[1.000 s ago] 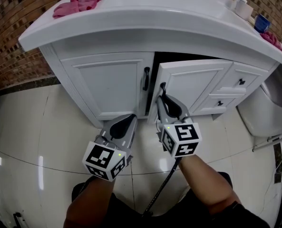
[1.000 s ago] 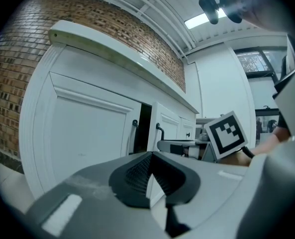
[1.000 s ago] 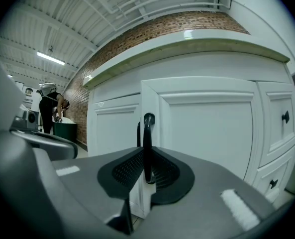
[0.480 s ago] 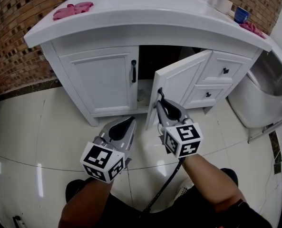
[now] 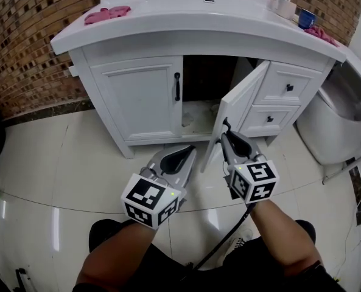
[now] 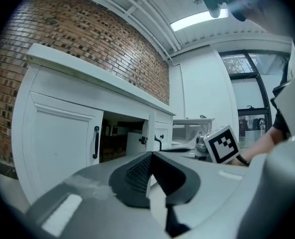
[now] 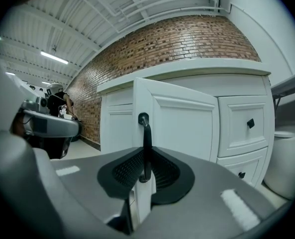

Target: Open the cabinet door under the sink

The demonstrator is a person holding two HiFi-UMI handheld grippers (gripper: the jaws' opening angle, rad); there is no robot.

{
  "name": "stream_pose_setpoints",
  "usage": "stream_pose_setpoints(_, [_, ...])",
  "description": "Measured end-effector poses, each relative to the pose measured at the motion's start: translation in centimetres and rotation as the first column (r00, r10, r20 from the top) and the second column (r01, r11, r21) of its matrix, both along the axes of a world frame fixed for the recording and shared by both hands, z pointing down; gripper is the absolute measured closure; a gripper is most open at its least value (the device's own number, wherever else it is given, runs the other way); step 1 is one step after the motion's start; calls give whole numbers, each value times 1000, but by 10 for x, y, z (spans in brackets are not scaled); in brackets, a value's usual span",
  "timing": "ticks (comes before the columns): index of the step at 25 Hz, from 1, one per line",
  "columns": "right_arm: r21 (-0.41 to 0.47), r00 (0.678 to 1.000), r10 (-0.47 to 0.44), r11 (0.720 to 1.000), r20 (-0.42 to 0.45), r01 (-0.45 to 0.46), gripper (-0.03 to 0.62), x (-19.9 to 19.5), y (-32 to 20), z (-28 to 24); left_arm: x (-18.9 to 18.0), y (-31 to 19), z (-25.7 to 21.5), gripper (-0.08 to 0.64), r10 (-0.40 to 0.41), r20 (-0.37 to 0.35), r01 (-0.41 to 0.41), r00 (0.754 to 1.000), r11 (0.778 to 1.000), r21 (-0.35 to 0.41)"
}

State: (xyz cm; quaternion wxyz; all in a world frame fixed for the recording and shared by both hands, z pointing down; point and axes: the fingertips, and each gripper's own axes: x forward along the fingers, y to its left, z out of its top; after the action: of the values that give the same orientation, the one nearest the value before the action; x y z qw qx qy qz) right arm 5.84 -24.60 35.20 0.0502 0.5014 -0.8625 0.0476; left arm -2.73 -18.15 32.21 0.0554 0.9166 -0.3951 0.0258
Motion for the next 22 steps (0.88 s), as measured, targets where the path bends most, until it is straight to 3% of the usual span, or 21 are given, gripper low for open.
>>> stream_pose_setpoints(9, [-3,1000,10,1000,6,-10,546,49,27,2,35,15,6,557,34,10,-34,999,999,-20])
stream_pose_setpoints(22, [22,996,93,995,13,-93,554,111,41,2,80,27,7,557,104,14,-104,994,994,-24])
